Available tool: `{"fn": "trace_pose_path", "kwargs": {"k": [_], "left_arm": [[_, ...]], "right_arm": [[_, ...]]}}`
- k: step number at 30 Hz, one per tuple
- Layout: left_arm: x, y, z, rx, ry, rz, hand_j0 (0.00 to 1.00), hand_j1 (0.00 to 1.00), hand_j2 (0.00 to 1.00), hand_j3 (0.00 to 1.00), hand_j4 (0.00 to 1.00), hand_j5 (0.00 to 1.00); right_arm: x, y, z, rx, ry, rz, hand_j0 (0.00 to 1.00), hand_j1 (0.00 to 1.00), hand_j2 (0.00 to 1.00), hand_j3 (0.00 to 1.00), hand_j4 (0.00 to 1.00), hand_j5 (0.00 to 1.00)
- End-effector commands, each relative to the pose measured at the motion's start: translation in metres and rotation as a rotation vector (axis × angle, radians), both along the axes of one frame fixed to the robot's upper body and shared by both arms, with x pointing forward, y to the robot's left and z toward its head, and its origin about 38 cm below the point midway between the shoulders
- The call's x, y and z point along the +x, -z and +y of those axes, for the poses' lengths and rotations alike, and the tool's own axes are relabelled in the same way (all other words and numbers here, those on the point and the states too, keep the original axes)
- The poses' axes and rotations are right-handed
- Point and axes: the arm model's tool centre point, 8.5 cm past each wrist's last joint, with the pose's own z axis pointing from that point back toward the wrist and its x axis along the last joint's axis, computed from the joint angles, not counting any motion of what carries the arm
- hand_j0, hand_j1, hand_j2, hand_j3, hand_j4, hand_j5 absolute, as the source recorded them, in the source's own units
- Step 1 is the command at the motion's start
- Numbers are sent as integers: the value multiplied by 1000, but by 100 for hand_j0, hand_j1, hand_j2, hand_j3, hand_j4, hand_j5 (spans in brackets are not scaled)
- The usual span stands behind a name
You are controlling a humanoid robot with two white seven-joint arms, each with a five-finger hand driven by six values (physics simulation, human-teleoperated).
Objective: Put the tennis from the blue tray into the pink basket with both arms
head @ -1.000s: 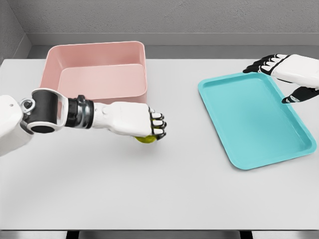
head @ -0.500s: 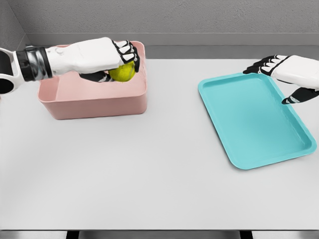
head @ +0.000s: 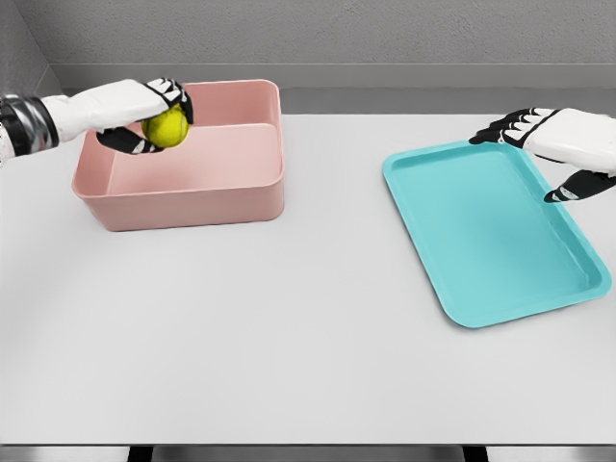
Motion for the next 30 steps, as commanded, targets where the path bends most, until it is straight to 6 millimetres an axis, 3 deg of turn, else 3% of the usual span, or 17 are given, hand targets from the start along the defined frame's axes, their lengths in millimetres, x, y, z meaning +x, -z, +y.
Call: {"fn": "trace_pose_path", "kwargs": {"k": [1, 3, 6, 7, 9, 11, 17, 22, 26, 27, 30], "left_arm": [[7, 22, 10, -26, -58, 61, 6, 6, 6, 6, 6, 6], [8, 29, 11, -27, -70, 81, 10, 10, 10, 10, 10, 10], [7, 34, 8, -22, -62, 94, 29, 29, 29, 29, 29, 29], [8, 36, 7, -14, -58, 103, 46, 46, 46, 46, 46, 46], [14, 32, 7, -17, -72, 103, 68, 68, 68, 68, 68, 68], [15, 31, 8, -14, -77, 103, 97, 97, 97, 97, 97, 97], [16, 25, 7, -33, -72, 90, 100, 100, 100, 100, 100, 100], [-4, -10, -28, -34, 82, -10, 100, 100, 100, 100, 100, 100], [-18, -32, -29, -30, 131, -63, 100, 100, 100, 100, 100, 100], [-26, -45, -15, -28, 121, -95, 100, 100, 100, 100, 100, 100], [-34, -56, 9, -26, 79, -120, 100, 100, 100, 100, 100, 100]], "right_arm": [[0, 0, 0, 4, 2, 1, 100, 100, 100, 100, 100, 100], [0, 0, 0, 4, 2, 1, 100, 100, 100, 100, 100, 100], [0, 0, 0, 4, 2, 3, 100, 100, 100, 100, 100, 100], [0, 0, -1, 2, 3, 2, 100, 100, 100, 100, 100, 100], [0, 0, -1, 1, 3, 2, 100, 100, 100, 100, 100, 100], [0, 0, -1, 1, 3, 2, 100, 100, 100, 100, 100, 100], [0, 0, -1, 2, 3, 2, 100, 100, 100, 100, 100, 100], [-1, 1, -1, 1, 3, 5, 100, 100, 100, 100, 100, 100], [-1, 1, -1, 3, 3, 6, 100, 100, 100, 100, 100, 100], [-1, 1, -1, 3, 3, 6, 100, 100, 100, 100, 100, 100], [-1, 1, -2, 3, 5, 6, 100, 100, 100, 100, 100, 100]]}}
